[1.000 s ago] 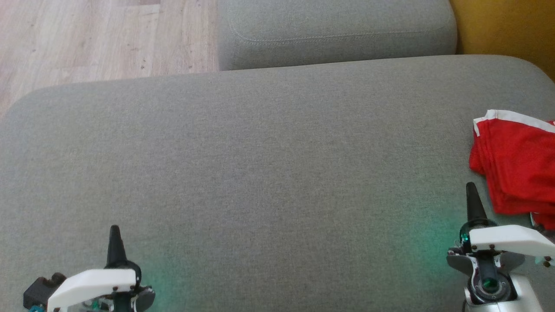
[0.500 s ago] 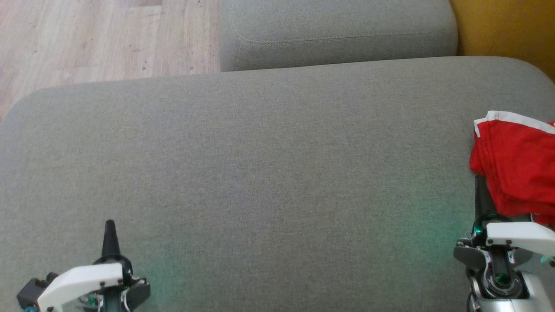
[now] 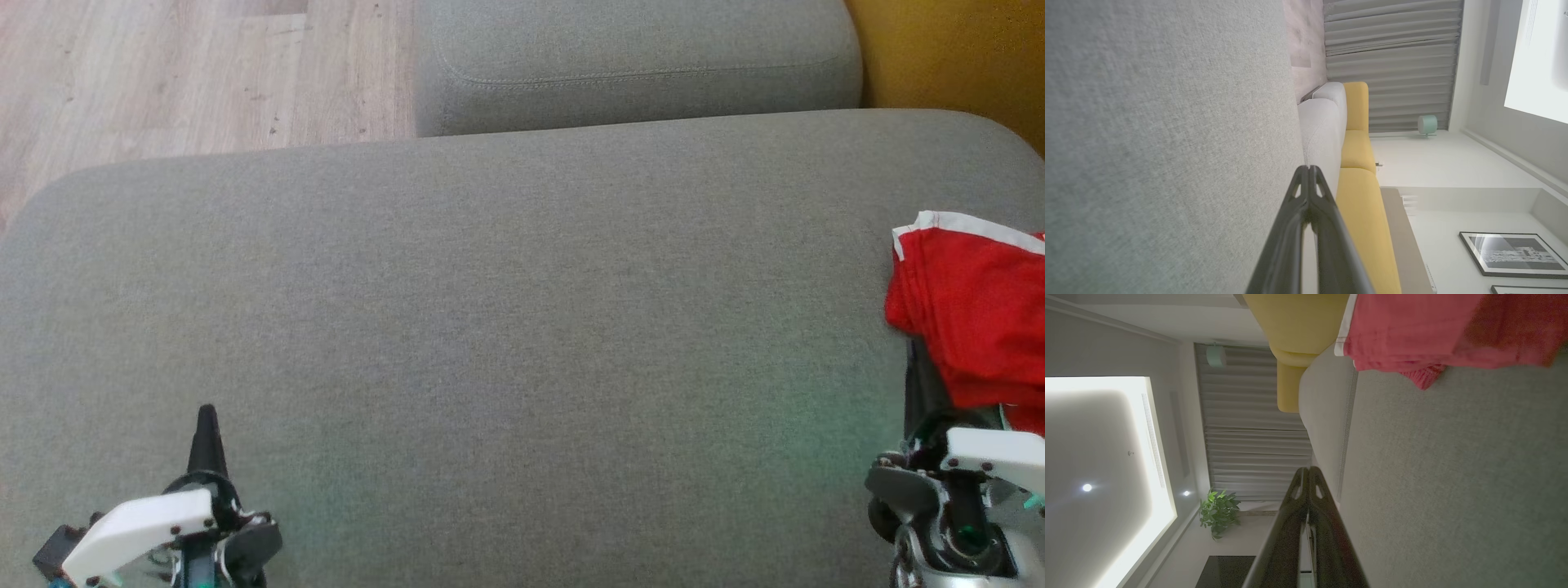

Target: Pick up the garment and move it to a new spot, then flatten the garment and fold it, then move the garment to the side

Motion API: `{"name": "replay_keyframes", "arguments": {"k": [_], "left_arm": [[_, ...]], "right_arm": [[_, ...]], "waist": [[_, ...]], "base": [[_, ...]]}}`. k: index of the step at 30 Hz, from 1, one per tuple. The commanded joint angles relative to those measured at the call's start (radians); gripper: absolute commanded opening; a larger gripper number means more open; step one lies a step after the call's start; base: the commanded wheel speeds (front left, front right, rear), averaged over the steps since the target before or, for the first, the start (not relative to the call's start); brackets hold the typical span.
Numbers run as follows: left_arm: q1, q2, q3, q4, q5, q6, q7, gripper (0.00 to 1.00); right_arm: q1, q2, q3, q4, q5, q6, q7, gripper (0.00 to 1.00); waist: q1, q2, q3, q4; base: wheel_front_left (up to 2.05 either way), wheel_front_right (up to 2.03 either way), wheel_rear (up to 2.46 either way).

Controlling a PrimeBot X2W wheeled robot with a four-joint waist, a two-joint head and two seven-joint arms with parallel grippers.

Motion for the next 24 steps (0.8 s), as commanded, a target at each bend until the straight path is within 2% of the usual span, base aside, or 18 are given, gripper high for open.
{"name": "replay_keyframes", "arguments": {"k": [1, 6, 24], "left_arm": [[-0.050, 0.012, 0.040, -0.041, -0.027, -0.012, 0.011, 0.00], [-0.051, 0.012, 0.046, -0.050, -0.077, -0.015, 0.024, 0.00], [-0.051, 0.012, 0.046, -0.050, -0.077, -0.015, 0.024, 0.00]], "right_arm": [[-0.023, -0.003, 0.014, -0.050, 0.033, -0.001, 0.010, 0.00], [-0.017, -0.003, 0.008, -0.069, 0.086, -0.001, 0.023, 0.00], [-0.017, -0.003, 0.008, -0.069, 0.086, -0.001, 0.023, 0.00]], "waist": [[0.0000, 0.0000, 0.000, 0.000], [0.0000, 0.0000, -0.002, 0.001], [0.0000, 0.0000, -0.002, 0.001]], "base": [[0.00, 0.00, 0.00], [0.00, 0.00, 0.00], [0.00, 0.00, 0.00]]}}
